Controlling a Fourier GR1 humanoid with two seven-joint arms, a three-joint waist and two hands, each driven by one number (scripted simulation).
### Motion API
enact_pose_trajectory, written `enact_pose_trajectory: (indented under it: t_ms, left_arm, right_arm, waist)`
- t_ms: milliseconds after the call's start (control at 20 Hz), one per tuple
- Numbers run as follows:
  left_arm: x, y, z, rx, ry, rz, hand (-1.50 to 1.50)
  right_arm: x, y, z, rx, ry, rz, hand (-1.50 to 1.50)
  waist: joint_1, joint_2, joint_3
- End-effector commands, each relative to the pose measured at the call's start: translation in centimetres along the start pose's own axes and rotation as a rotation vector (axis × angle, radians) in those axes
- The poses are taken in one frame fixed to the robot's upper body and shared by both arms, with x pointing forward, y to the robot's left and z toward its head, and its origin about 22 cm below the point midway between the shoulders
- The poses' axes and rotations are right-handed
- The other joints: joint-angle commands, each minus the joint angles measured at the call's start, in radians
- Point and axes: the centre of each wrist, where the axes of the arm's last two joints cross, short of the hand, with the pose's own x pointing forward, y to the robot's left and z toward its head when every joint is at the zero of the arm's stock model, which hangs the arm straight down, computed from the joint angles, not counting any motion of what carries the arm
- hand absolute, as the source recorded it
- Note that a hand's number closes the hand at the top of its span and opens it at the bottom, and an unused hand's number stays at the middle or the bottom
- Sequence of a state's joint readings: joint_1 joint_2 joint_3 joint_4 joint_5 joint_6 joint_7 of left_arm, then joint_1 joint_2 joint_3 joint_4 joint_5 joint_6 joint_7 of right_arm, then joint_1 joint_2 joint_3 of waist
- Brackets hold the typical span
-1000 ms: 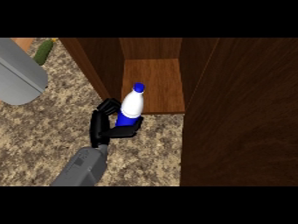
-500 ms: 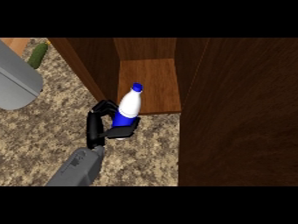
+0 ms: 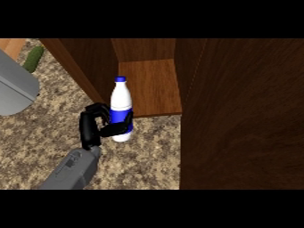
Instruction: Pick up the bottled water, place it into the cabinet and close the cabinet
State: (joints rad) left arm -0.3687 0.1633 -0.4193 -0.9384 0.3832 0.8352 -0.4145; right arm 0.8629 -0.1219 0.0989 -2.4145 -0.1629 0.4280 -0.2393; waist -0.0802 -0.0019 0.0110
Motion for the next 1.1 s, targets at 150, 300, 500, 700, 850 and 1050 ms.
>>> enact_pose_trajectory:
  t_ms: [150,300,500,700,850,1050]
  left_arm:
    - [6.2,-3.1,-6.6,0.014,-0.115,-0.056,-1.50]
    - [6.2,-2.5,-7.1,0.017,-0.137,-0.089,-1.50]
    - [6.9,-3.0,-6.9,0.037,-0.161,-0.101,-1.50]
    - [7.8,-3.0,-6.7,-0.055,-0.172,-0.053,-1.50]
    - [8.8,-4.1,-5.2,-0.092,-0.197,0.044,-1.50]
    - [10.5,-3.5,-5.2,-0.134,-0.244,0.139,-1.50]
  right_arm:
    - [0.5,0.0,-0.4,0.023,-0.034,-0.038,-1.50]
    - [0.2,-0.3,-0.2,0.018,-0.016,-0.031,-1.50]
    - [0.4,0.2,-0.6,0.069,-0.019,-0.051,-1.50]
    - [0.1,-0.2,-0.5,0.070,-0.018,-0.049,-1.50]
    - [-0.4,-0.3,-0.5,0.069,-0.012,-0.059,-1.50]
    - [0.2,-0.2,-0.7,0.090,-0.013,-0.060,-1.50]
  waist:
    - [-0.071,0.033,-0.011]
    - [-0.076,0.033,-0.011]
    - [-0.088,0.037,-0.012]
    - [-0.092,0.035,-0.012]
    - [-0.090,0.031,-0.014]
    - [-0.079,0.026,-0.017]
